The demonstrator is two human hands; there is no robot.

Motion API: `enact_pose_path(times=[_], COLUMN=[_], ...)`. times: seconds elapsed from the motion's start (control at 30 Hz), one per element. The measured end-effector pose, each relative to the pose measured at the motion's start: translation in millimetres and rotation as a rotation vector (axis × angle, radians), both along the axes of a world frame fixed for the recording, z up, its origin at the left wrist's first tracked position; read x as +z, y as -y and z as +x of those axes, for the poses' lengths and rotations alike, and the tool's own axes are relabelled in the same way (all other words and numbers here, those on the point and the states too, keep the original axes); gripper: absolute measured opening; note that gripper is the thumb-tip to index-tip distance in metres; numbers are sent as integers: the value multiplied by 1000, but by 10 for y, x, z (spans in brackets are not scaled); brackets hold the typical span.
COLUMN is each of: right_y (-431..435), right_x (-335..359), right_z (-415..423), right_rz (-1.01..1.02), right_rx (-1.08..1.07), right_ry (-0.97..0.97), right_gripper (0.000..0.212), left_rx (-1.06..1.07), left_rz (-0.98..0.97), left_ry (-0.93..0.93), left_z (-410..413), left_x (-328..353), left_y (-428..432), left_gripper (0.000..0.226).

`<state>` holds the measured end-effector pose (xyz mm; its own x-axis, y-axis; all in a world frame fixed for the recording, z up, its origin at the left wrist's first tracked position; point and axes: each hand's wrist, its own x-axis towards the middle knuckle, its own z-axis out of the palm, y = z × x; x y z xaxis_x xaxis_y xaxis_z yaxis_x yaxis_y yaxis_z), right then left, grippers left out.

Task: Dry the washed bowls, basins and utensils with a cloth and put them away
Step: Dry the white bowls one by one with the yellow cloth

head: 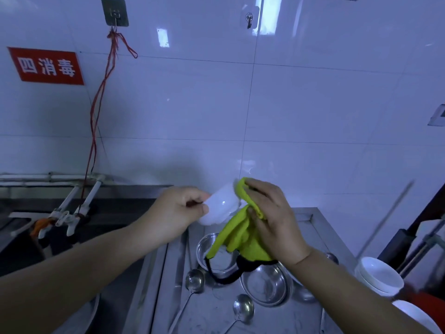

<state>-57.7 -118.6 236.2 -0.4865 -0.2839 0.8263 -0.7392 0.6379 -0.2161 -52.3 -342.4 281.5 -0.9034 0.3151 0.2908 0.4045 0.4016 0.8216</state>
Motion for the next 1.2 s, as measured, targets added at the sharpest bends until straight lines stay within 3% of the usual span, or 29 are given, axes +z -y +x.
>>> enact_pose_path(times=[0.07, 0.17, 0.37, 0.53, 0.77, 0.83, 0.97, 1.03, 1.13, 1.2], right_y=[167, 390, 413, 287, 459, 409, 270, 268, 329, 339], right_x=[-47, -148, -102, 28, -86, -60, 24, 4, -76, -153], right_z=[72, 174, 98, -56, 10, -25, -105, -88, -21, 27], right_rz=[-21, -9, -177, -588, -308, -414, -775, -744, -537, -430], right_rx=[61, 113, 152, 173, 141, 171, 156, 88, 35, 37], right_ry=[119, 170, 186, 473, 143, 226, 575, 504, 288, 256], right_gripper=[54, 68, 50, 41, 43, 41, 39, 39, 40, 43], left_rx=[13, -29, -102, -96, -84, -52, -9, 16, 37, 50], left_rz=[253, 412, 444, 427, 473, 506, 622, 686, 793, 847], left_ry=[189, 326, 321, 312, 331, 348, 408, 446, 502, 526], left_z=[24, 52, 47, 69, -36, -66, -120, -144, -162, -186], left_x=[-17, -8, 19, 8, 42, 37, 75, 105, 124, 135], left_y=[-109, -226, -277, -281, -330, -340, -327, -315, -337, -330], left_gripper=[17, 18, 19, 24, 21, 17, 18, 19, 16, 21])
